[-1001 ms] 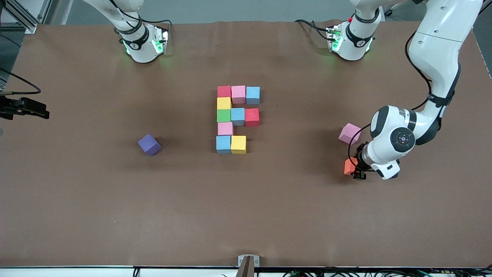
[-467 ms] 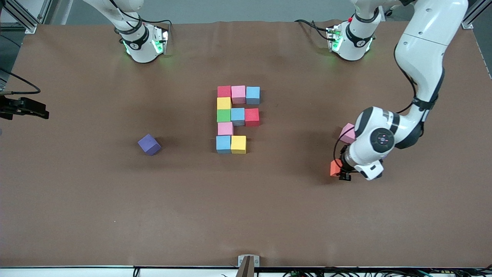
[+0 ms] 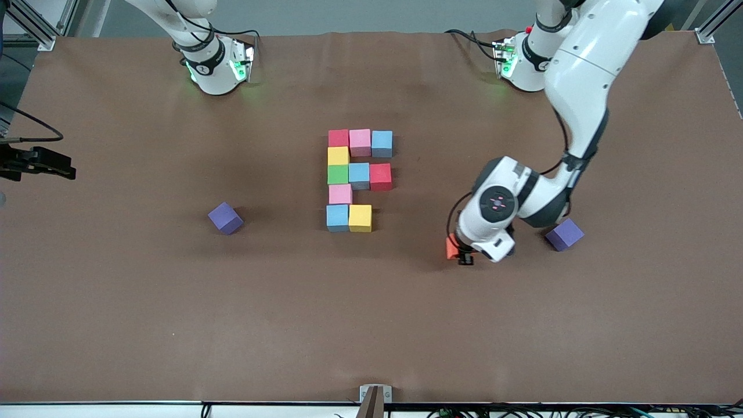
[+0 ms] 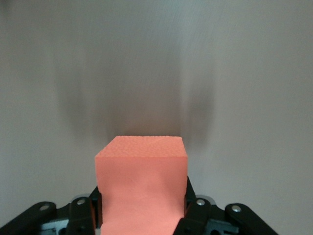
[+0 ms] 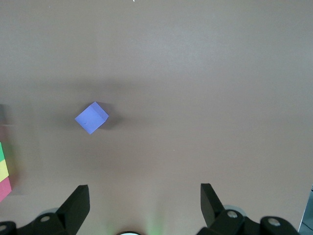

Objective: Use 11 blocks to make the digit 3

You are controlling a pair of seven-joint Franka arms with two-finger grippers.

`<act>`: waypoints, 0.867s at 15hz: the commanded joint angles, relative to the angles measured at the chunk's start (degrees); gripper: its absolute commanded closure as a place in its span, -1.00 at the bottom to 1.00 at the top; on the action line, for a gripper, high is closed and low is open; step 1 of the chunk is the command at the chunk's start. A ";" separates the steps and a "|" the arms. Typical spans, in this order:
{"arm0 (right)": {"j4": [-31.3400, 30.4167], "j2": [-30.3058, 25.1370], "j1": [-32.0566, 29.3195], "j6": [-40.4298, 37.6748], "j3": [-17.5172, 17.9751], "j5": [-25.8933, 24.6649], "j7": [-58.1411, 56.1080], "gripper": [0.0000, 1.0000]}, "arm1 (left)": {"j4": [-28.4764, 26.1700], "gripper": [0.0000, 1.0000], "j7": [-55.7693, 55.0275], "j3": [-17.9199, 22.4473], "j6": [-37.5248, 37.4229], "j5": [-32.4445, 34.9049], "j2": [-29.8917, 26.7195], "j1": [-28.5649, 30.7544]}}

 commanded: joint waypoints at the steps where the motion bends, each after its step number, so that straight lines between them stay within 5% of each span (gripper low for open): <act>1: 0.74 0.26 0.00 -0.58 0.45 0.60 0.30 -1.00 | 5.62 0.40 -5.38 0.35 -1.51 0.68 3.70 -4.59; 13: -2.77 -3.69 -0.96 -1.72 0.01 4.99 -0.40 -1.00 | 14.95 0.39 -13.57 4.40 -1.51 0.24 10.65 -19.19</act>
